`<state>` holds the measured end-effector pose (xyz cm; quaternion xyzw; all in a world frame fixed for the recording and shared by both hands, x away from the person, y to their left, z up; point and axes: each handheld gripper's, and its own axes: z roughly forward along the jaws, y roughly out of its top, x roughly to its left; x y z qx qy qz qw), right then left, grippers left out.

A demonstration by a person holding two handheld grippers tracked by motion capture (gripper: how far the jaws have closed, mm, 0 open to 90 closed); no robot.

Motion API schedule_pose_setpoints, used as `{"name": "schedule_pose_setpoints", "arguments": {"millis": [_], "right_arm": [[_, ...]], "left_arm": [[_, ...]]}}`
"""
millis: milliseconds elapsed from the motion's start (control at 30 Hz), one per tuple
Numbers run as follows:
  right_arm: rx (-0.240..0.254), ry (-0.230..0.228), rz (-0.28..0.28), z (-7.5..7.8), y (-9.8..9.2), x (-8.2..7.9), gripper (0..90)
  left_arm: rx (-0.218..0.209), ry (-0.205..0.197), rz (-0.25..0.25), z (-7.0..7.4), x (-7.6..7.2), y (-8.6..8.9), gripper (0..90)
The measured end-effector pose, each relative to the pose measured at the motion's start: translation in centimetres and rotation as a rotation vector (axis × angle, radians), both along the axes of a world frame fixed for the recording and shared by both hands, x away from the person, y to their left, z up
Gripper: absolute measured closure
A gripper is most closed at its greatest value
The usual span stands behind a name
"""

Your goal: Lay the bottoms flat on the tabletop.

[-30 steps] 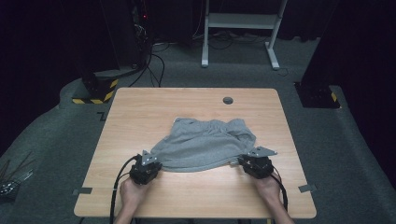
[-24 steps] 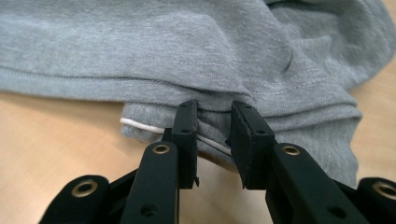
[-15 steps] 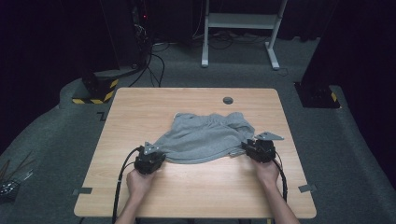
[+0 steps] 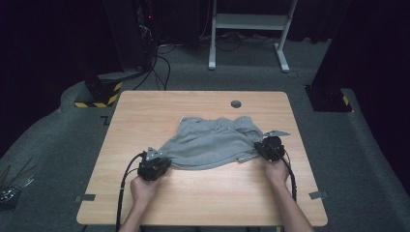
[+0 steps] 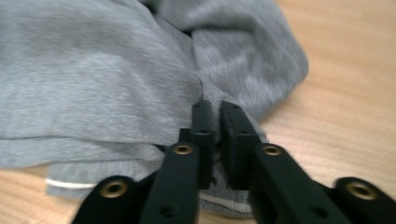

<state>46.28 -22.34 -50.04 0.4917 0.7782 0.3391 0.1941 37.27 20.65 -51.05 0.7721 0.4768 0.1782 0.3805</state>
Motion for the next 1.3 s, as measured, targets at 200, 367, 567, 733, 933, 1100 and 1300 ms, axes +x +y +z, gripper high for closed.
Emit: {"name": "schedule_pose_setpoints", "arguments": {"millis": [200,367,567,733,933,1100,1300], "right_arm": [[0.043,-0.099,0.057,2.6,-0.2,-2.1,86.3],[0.025,-0.128,0.109,3.6,-0.4,-4.4,85.4],[0.006,-0.021,0.107,1.4,-0.8,-4.4,78.6],[0.016,-0.052,0.094,1.1,-0.5,-4.3,70.4],[0.001,-0.047,0.118,1.0,0.0,-4.0,90.0],[0.014,-0.111,0.130,2.2,-0.6,-5.5,90.0],[0.021,-0.107,0.168,2.1,0.0,-6.0,77.2]], "left_arm": [[-0.041,-0.043,-0.016,1.5,-0.9,0.2,85.2],[-0.045,-0.061,-0.033,2.1,-1.9,0.4,85.2],[-0.033,-0.034,-0.047,1.5,-2.2,0.2,85.1],[-0.023,-0.034,-0.051,1.6,-2.3,0.2,85.2],[-0.040,-0.054,-0.046,2.3,-2.5,0.6,85.1],[-0.054,-0.076,-0.039,2.8,-3.0,1.2,85.2],[-0.053,-0.069,-0.044,2.5,-2.8,0.9,85.1]]}}
